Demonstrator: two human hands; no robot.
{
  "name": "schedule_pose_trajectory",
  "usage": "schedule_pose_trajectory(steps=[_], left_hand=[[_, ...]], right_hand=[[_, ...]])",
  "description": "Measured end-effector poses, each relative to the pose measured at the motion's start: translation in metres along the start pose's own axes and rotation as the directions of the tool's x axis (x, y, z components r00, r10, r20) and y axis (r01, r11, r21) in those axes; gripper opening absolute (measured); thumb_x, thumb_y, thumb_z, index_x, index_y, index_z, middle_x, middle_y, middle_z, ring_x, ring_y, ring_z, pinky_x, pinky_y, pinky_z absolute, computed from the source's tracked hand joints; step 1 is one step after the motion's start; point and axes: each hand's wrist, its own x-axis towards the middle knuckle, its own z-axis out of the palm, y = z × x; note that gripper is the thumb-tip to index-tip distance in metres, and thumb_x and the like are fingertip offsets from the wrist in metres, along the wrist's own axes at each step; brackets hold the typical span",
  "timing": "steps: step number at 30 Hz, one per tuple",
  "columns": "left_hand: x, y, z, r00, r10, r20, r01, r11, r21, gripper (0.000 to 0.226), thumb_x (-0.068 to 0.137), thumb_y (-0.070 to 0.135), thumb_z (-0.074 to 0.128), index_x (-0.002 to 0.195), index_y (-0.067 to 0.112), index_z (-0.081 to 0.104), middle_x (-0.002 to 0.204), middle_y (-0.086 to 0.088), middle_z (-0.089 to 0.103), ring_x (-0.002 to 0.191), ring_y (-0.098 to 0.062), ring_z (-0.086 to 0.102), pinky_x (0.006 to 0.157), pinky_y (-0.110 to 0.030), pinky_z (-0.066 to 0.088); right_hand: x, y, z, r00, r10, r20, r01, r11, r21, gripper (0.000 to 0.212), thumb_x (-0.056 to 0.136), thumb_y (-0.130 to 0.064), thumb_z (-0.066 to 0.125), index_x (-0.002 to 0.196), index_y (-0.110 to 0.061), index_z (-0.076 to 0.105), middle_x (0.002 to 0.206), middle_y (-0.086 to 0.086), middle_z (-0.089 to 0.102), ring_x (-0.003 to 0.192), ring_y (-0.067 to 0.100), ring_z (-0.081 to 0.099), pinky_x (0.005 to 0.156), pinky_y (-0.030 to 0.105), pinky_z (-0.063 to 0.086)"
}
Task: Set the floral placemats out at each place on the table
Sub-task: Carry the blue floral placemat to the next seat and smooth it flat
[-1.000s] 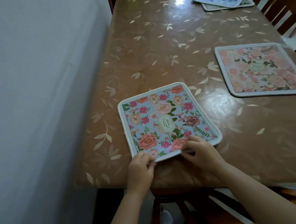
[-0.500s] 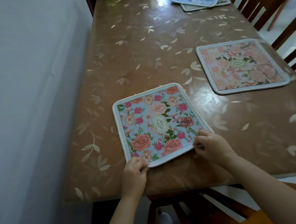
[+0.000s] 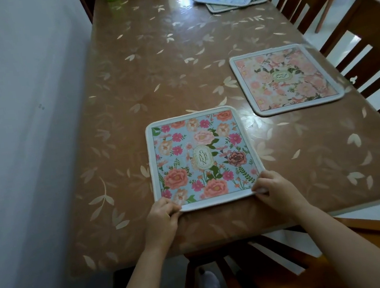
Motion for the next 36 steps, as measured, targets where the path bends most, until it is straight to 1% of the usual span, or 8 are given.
schedule_pose_trajectory(steps=[6,12,17,23,26,30,33,36], left_hand=[[-0.011,-0.002,0.002,1.000,0.006,-0.012,-0.006,1.000,0.003,0.012,0.067,-0.004,0.074,0.072,0.005,0.068,0.074,-0.002,0.059,0.075,-0.015,0.057,0.069,-0.028,0.050],[-0.017,-0.004,0.003,0.999,0.044,0.021,-0.045,0.997,0.056,0.016,0.068,-0.001,0.075,0.081,0.003,0.068,0.082,-0.004,0.060,0.083,-0.016,0.054,0.074,-0.025,0.046],[-0.022,0.003,0.005,0.997,0.077,0.019,-0.079,0.991,0.106,0.014,0.068,-0.002,0.074,0.079,0.004,0.067,0.080,-0.005,0.062,0.080,-0.020,0.055,0.071,-0.028,0.047],[-0.023,0.009,0.006,0.998,0.060,0.031,-0.063,0.992,0.112,0.013,0.071,-0.004,0.071,0.073,0.006,0.062,0.075,-0.005,0.061,0.074,-0.020,0.055,0.066,-0.030,0.046],[-0.023,0.008,0.005,0.998,0.056,0.040,-0.060,0.992,0.114,0.013,0.071,-0.002,0.071,0.072,0.007,0.061,0.074,-0.005,0.061,0.073,-0.021,0.054,0.065,-0.032,0.046],[-0.024,0.006,0.005,0.997,0.057,0.051,-0.063,0.990,0.126,0.013,0.070,0.001,0.073,0.071,0.008,0.062,0.074,-0.004,0.061,0.073,-0.020,0.053,0.065,-0.029,0.043],[-0.027,0.004,0.005,0.996,0.060,0.060,-0.067,0.990,0.126,0.015,0.069,0.001,0.074,0.070,0.009,0.062,0.072,-0.003,0.061,0.072,-0.020,0.053,0.065,-0.029,0.043],[-0.031,0.002,0.004,0.995,0.066,0.069,-0.073,0.991,0.114,0.017,0.067,0.002,0.075,0.069,0.011,0.061,0.071,-0.001,0.061,0.071,-0.018,0.053,0.064,-0.027,0.042]], right_hand=[[-0.001,0.002,0.003,1.000,-0.010,0.003,0.010,1.000,-0.006,0.008,0.072,0.000,0.068,0.074,-0.005,0.063,0.091,0.011,0.062,0.094,0.031,0.055,0.066,0.035,0.048],[-0.001,0.004,0.005,1.000,-0.026,0.009,0.026,0.999,-0.029,0.008,0.071,0.001,0.066,0.073,-0.004,0.060,0.089,0.011,0.063,0.090,0.029,0.055,0.064,0.033,0.046],[-0.003,0.005,0.008,0.998,-0.069,0.014,0.069,0.996,-0.055,0.011,0.069,-0.002,0.068,0.071,-0.006,0.058,0.086,0.009,0.063,0.086,0.026,0.055,0.063,0.026,0.041],[-0.007,0.003,0.008,0.997,-0.072,0.037,0.074,0.995,-0.073,0.015,0.065,-0.005,0.071,0.066,-0.008,0.056,0.081,0.007,0.063,0.081,0.025,0.058,0.060,0.024,0.041],[-0.009,0.002,0.005,0.994,-0.064,0.088,0.070,0.995,-0.075,0.012,0.069,-0.008,0.069,0.068,-0.009,0.057,0.085,0.007,0.063,0.085,0.025,0.056,0.064,0.027,0.046],[-0.010,-0.002,0.001,0.989,-0.039,0.142,0.048,0.997,-0.061,0.010,0.074,-0.011,0.067,0.071,-0.010,0.058,0.092,0.007,0.062,0.094,0.022,0.054,0.071,0.029,0.050],[-0.012,-0.004,-0.001,0.984,-0.009,0.176,0.020,0.998,-0.062,0.009,0.076,-0.011,0.065,0.071,-0.011,0.057,0.095,0.008,0.061,0.096,0.023,0.054,0.075,0.028,0.049],[-0.015,-0.005,0.000,0.980,0.009,0.198,0.006,0.997,-0.076,0.008,0.078,-0.012,0.064,0.077,-0.006,0.060,0.101,0.009,0.061,0.101,0.022,0.052,0.078,0.030,0.050]])
